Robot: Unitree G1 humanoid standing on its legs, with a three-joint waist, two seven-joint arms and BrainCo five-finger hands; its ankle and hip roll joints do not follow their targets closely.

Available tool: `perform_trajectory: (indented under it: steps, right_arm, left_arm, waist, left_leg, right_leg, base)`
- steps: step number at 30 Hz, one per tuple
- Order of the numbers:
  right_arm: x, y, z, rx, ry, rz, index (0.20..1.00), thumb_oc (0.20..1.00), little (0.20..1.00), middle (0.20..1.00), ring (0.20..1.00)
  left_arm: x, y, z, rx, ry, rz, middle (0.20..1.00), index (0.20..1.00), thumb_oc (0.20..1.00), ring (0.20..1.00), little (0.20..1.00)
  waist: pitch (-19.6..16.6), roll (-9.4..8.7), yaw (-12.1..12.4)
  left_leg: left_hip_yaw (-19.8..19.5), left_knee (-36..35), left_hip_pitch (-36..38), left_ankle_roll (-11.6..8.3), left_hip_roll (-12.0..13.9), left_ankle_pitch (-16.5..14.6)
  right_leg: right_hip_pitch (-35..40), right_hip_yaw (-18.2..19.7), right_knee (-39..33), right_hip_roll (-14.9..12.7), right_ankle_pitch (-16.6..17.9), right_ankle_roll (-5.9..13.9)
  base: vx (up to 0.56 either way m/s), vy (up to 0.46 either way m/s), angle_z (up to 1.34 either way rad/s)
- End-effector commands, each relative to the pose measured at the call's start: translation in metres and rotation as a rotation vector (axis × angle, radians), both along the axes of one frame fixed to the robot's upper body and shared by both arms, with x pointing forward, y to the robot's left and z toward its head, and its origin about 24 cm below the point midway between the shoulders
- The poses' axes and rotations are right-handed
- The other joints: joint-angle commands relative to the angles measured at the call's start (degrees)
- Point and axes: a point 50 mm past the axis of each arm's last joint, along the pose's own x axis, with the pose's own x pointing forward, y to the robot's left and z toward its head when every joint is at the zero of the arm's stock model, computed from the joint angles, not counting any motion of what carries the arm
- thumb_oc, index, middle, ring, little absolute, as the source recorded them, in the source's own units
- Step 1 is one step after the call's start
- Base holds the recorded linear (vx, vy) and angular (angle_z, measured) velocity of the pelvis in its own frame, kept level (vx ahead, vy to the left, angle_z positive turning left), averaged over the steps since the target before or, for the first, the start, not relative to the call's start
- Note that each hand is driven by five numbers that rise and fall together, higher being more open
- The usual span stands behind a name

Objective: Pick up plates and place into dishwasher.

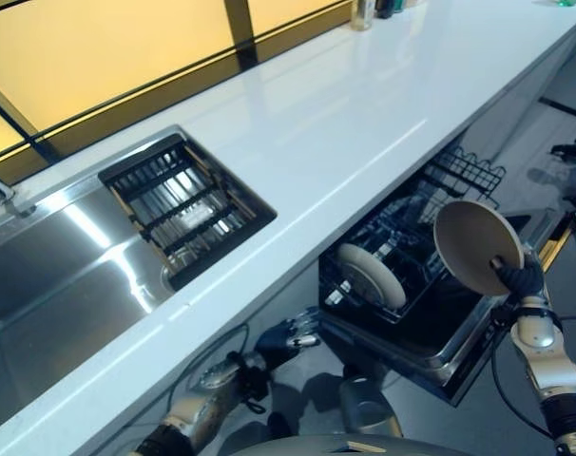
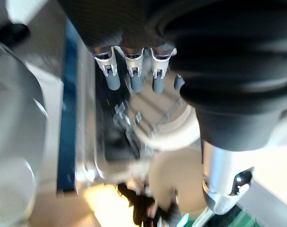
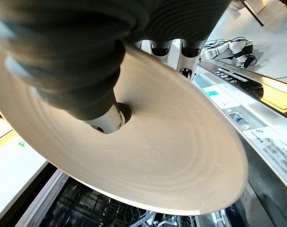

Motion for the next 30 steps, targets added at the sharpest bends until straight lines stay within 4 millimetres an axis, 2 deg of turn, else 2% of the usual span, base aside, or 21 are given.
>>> perform_trajectory:
  steps: [1, 4, 8, 21, 30]
  right_arm:
    - [0.007, -0.021, 0.044, -0.090, -0.161, -0.047, 0.200, 0.200, 0.200, 0.200, 0.200]
    - [0.008, -0.026, 0.048, -0.139, -0.125, -0.030, 0.200, 0.200, 0.200, 0.200, 0.200]
    - [0.011, -0.029, 0.049, -0.200, -0.075, 0.005, 0.200, 0.200, 0.200, 0.200, 0.200]
    - [0.029, -0.028, 0.041, -0.267, 0.037, 0.015, 0.200, 0.200, 0.200, 0.200, 0.200]
    - [0.031, -0.031, 0.023, -0.205, 0.089, -0.105, 0.200, 0.200, 0.200, 0.200, 0.200]
  left_arm:
    - [-0.011, 0.012, 0.003, -0.023, -0.038, -0.001, 1.000, 1.000, 1.000, 1.000, 1.000]
    - [-0.020, 0.019, -0.006, -0.013, 0.001, -0.011, 1.000, 1.000, 1.000, 1.000, 1.000]
    - [-0.028, 0.024, -0.009, -0.016, 0.026, -0.039, 1.000, 1.000, 1.000, 1.000, 1.000]
    - [-0.025, 0.039, -0.001, 0.018, -0.010, -0.133, 1.000, 1.000, 1.000, 1.000, 1.000]
    - [-0.013, 0.061, 0.010, 0.081, -0.034, -0.129, 1.000, 1.000, 1.000, 1.000, 1.000]
  waist:
    - [-0.8, -0.95, 2.4]
    - [-1.0, -0.78, 3.1]
    - [-1.0, -0.59, 4.2]
    - [0.5, -0.44, 7.9]
    - [2.5, -0.83, 11.4]
  left_leg:
    - [-0.9, 3.6, -0.9, 4.51, -1.5, -5.0]
    - [-1.6, 3.4, -0.4, 4.30, -2.0, -5.0]
    - [-2.3, 3.6, -0.1, 4.03, -1.6, -4.9]
    - [-4.6, 4.9, -1.5, 3.50, -0.1, -3.8]
    - [-7.4, 5.4, -3.9, 3.13, 1.3, -2.6]
  right_leg:
    - [-6.5, -1.4, -1.8, -1.9, 15.4, 0.71]
    - [-6.4, -2.0, -1.3, -2.2, 15.7, 0.99]
    - [-6.0, -2.9, -1.1, -2.6, 14.5, 1.04]
    - [-4.8, -5.0, -0.3, -2.1, 11.2, 1.22]
    - [-3.6, -6.8, -1.2, -0.6, 10.0, 0.97]
  base:
    - [0.07, -0.065, 0.19]
    - [0.11, -0.052, 0.16]
    - [0.09, -0.052, 0.02]
    - [0.06, -0.052, 0.12]
    - [0.00, -0.085, 0.18]
